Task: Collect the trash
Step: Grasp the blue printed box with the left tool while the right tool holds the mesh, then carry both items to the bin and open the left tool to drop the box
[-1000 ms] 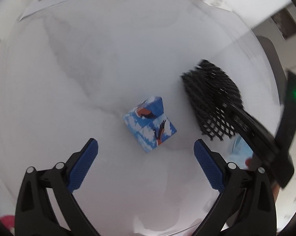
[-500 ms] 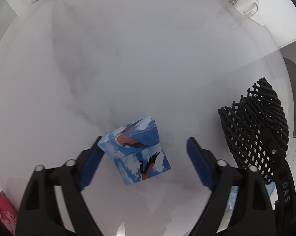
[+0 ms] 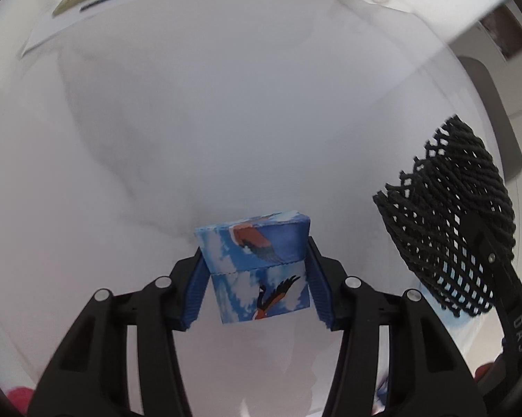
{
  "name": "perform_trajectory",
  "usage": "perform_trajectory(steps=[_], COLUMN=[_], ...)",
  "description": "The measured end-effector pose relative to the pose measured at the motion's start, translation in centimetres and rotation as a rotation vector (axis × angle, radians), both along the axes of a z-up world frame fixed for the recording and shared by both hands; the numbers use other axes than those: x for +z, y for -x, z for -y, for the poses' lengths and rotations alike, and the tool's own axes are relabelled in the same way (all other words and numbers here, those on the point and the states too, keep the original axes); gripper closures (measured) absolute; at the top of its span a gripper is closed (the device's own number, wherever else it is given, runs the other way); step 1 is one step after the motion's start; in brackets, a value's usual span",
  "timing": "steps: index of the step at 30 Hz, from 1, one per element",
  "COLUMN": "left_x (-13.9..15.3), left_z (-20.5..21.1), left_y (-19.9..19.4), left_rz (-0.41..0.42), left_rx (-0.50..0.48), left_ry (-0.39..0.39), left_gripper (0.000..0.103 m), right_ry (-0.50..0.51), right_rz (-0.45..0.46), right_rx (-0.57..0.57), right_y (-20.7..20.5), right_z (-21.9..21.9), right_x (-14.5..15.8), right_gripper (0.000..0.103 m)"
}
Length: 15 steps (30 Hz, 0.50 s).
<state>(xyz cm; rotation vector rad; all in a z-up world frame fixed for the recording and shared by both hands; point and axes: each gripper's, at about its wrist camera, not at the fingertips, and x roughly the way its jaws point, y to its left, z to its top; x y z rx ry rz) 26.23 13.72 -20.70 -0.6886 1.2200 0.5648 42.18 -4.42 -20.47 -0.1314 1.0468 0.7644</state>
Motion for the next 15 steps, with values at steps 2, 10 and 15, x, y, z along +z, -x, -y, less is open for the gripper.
perform_trajectory(steps=[2,10,15], left_x=[1.5,7.7,9.6], left_z=[0.3,3.4,6.6], left_y=[0.6,7.6,12.5], left_rz=[0.010,0.064,0.114], left_rx=[-0.073,-0.393,-0.595], left_ry=[-0.034,-0.152,-0.165], left_gripper=[0.053,0.053,0.053], right_ry=[-0.009,-0.011,0.001], right_rz=[0.009,0.029,0.049], right_rx=[-0.016,-0.112,-0.240], right_y=[1.8,11.4,19.2], right_z=[0.7,4.7,8.3], right_x=[1.3,5.7,7.7], right_gripper=[0.074,0.074,0.074])
